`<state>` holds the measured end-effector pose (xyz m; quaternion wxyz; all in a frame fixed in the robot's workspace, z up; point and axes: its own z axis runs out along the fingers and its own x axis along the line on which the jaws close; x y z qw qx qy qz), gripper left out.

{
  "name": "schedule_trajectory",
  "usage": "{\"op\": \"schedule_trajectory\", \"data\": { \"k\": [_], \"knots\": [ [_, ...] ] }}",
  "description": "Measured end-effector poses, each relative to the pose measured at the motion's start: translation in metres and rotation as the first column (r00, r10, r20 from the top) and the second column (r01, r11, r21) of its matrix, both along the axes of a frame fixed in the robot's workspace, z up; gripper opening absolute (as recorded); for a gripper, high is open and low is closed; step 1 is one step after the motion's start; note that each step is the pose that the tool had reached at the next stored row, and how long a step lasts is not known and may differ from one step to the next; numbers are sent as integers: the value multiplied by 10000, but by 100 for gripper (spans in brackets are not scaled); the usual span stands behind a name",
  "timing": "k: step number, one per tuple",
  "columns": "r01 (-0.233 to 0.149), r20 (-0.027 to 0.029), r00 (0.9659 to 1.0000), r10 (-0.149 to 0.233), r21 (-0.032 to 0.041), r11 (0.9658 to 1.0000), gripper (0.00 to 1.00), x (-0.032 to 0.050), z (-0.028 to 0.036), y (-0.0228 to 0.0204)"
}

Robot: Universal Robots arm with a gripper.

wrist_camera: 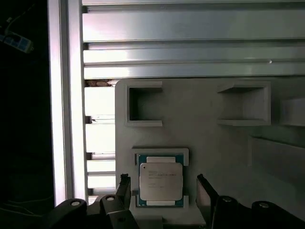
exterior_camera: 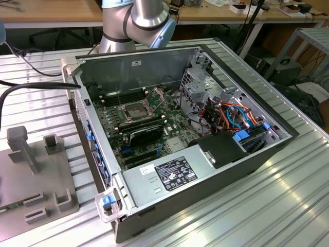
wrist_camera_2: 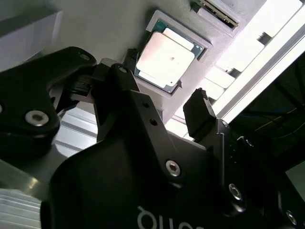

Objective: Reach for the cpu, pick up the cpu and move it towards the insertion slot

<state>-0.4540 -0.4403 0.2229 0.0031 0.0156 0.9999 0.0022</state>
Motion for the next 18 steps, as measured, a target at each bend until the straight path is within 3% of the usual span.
{"op": "schedule_trajectory", "data": {
  "k": [7,10,12,13,18],
  "knots": [
    [51,0,10000,-51,-1,10000,66,-1,-131,0],
    [62,0,10000,-62,-18,10000,66,-5,-217,-2],
    [62,0,10000,-62,-62,10000,67,-5,-237,-2],
    [61,0,10000,-61,-71,10000,74,-5,-262,-2],
    [61,-1,10000,-61,-73,10000,74,-8,-367,-10]
  ]
}}
